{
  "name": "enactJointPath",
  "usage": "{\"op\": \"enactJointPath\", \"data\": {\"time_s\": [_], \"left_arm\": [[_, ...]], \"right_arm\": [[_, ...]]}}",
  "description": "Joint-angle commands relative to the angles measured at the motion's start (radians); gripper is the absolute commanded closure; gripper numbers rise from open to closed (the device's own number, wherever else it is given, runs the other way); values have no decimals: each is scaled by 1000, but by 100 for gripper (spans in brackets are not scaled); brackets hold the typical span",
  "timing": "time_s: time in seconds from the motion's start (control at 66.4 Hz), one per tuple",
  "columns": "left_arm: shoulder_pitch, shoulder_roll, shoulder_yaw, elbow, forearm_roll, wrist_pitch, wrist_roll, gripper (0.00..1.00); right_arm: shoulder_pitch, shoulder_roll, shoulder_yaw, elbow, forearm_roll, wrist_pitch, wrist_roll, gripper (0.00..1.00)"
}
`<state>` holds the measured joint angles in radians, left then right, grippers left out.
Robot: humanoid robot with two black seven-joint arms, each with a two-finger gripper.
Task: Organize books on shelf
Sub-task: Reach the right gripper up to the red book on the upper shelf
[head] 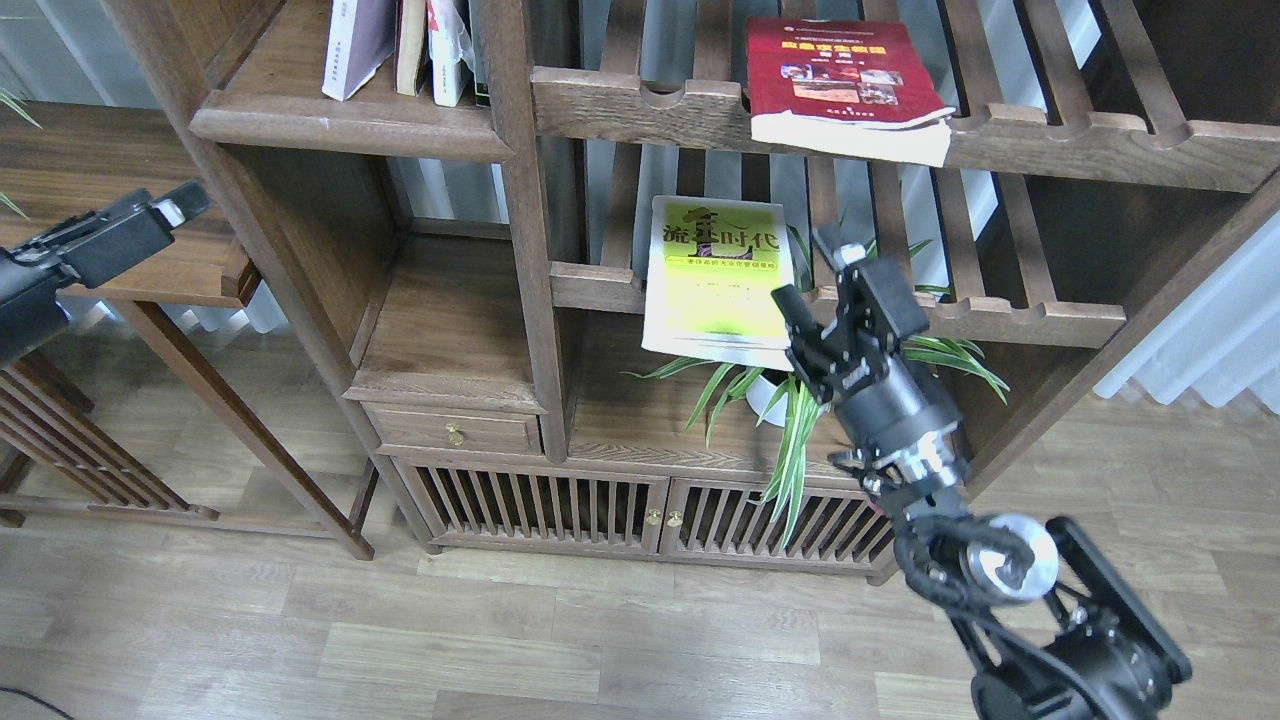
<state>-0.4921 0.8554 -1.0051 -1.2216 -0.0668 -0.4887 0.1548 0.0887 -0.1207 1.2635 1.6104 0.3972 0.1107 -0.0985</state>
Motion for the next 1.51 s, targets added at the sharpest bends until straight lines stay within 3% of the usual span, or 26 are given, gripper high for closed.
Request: {"op": "enactJointPath", "data": {"time_s": [0.0, 0.151, 0.437, 0.738, 0.798, 0.813, 0.964, 1.235, 1.37, 1.491], "left_arm": [[3, -13, -1, 2, 8, 0, 0, 2], [3, -21, -3, 14, 10, 0, 0, 2], [3, -36, -10, 19, 10, 0, 0, 2], [3, -44, -23, 31, 10, 0, 0, 1], [3, -46, -23, 31, 10, 0, 0, 1], [3, -47, -23, 31, 10, 0, 0, 1], [3, -47, -26, 33, 10, 0, 0, 1], [3, -47, -32, 33, 10, 0, 0, 1], [3, -47, -32, 40, 12, 0, 0, 1], [3, -47, -32, 42, 12, 0, 0, 1]], "right_arm": [[29, 3, 4, 22, 0, -37, 0, 1], [57, 1, 11, 34, 0, -51, 0, 1], [160, 38, 53, 14, 17, -255, 3, 1], [220, 98, 131, -30, 8, -339, 20, 1], [220, 113, 136, -43, 2, -339, 39, 1], [221, 121, 142, -61, -18, -339, 77, 1], [235, 121, 148, -92, -63, -339, 178, 1], [258, 121, 171, -98, -60, -339, 181, 2], [258, 121, 183, -98, -60, -339, 186, 10], [255, 121, 188, -99, -61, -333, 192, 36]]}}
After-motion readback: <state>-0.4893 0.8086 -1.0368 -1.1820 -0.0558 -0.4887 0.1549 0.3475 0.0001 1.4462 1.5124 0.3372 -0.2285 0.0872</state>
